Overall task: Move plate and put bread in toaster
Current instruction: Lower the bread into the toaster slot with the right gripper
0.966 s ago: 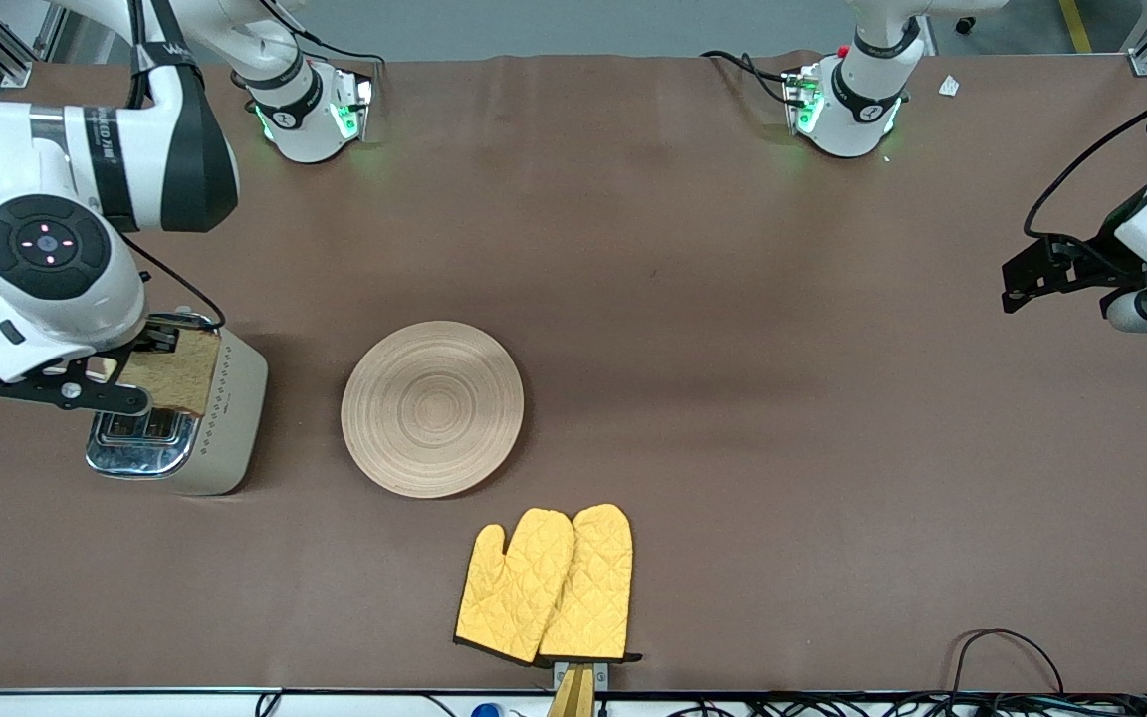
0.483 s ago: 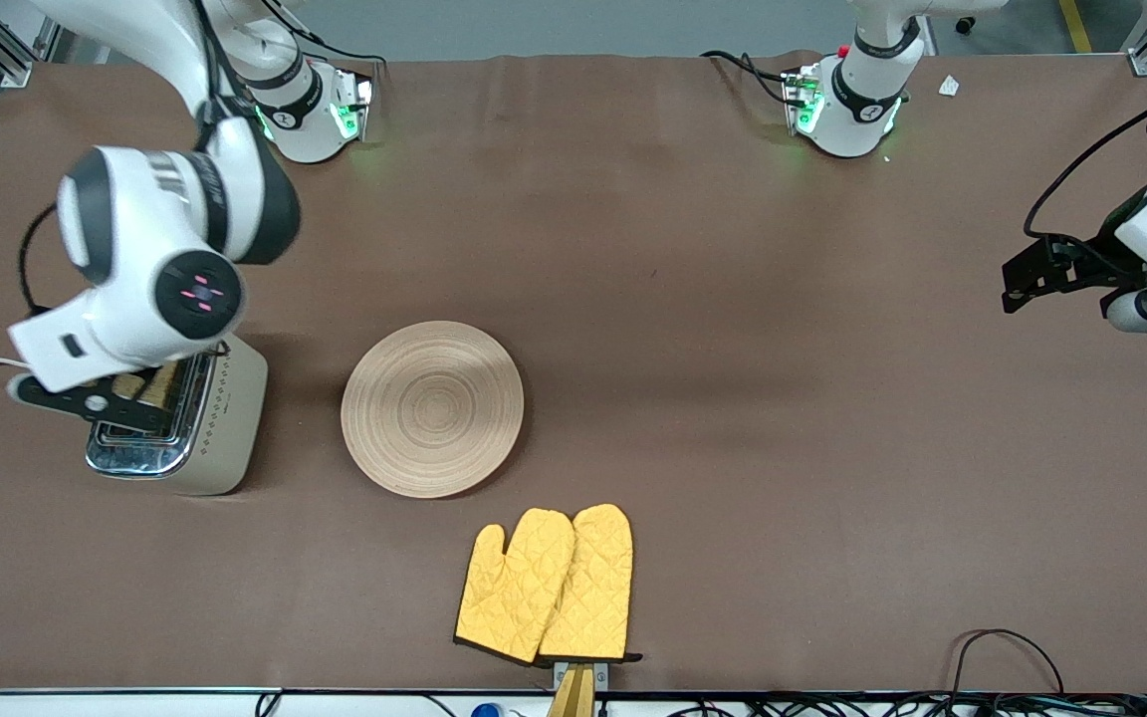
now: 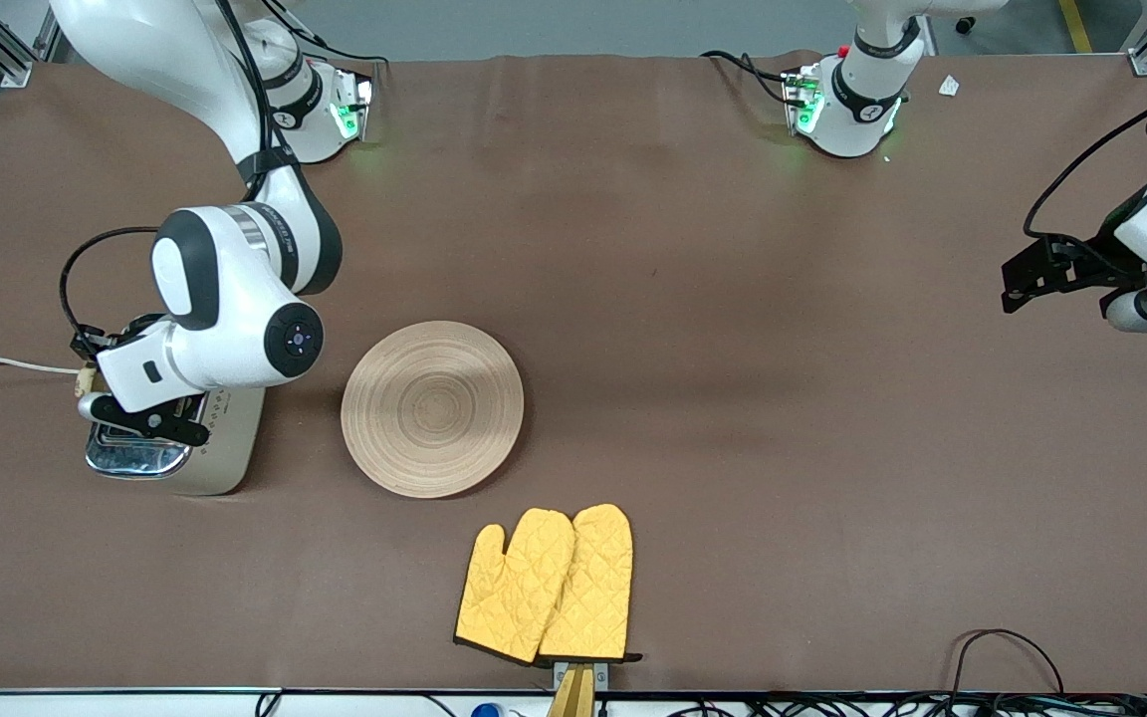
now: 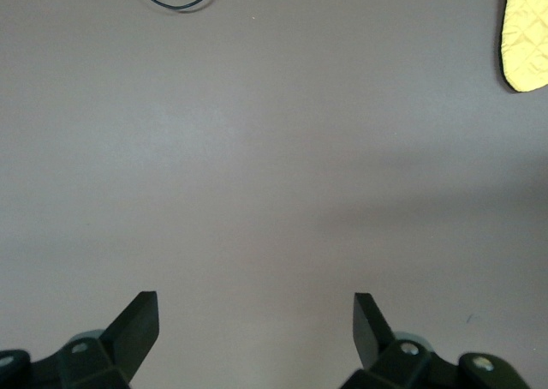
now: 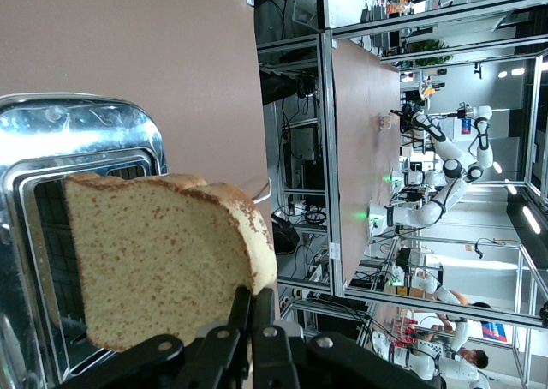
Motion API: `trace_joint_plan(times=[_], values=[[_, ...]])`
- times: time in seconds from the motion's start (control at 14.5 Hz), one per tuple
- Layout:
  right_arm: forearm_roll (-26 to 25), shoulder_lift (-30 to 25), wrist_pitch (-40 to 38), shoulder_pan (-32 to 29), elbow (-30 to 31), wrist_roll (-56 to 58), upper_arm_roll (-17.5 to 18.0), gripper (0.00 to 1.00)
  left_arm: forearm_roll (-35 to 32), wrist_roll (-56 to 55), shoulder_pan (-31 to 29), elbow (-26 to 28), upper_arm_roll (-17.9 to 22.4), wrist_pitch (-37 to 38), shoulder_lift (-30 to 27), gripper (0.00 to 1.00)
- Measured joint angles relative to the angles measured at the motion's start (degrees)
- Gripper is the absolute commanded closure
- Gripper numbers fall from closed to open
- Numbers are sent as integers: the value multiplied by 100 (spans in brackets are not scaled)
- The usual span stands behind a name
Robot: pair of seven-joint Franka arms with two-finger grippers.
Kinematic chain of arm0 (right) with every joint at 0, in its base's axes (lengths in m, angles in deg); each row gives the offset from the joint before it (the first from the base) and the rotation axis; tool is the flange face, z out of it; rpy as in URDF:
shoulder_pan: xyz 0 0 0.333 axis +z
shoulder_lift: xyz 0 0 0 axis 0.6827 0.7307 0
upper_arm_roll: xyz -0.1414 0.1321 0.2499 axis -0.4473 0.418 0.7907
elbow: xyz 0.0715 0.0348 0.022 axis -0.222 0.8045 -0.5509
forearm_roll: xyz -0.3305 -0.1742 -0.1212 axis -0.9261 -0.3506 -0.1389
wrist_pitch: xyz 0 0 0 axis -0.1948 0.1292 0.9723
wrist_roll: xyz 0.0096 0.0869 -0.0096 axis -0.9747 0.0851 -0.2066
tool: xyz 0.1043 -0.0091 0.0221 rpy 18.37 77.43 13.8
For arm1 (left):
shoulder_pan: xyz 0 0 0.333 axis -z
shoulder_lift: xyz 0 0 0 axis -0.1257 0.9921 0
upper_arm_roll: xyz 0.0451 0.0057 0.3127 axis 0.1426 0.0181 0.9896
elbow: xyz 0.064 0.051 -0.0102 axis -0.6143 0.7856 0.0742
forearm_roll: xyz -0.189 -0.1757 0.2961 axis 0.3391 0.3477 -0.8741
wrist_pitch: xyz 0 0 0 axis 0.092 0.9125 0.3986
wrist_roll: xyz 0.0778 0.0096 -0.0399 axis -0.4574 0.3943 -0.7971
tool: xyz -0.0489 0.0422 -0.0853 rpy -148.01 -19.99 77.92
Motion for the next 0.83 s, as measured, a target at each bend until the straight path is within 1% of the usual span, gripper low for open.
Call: trace_joint_plan(times=[0.55, 0.83], values=[[-6, 43, 6, -20, 37, -48, -15, 100, 0, 0, 5, 0, 4, 0, 0, 0], [2, 85, -2, 0, 210, -65, 12, 100, 0, 0, 19, 0, 4, 0, 0, 0]])
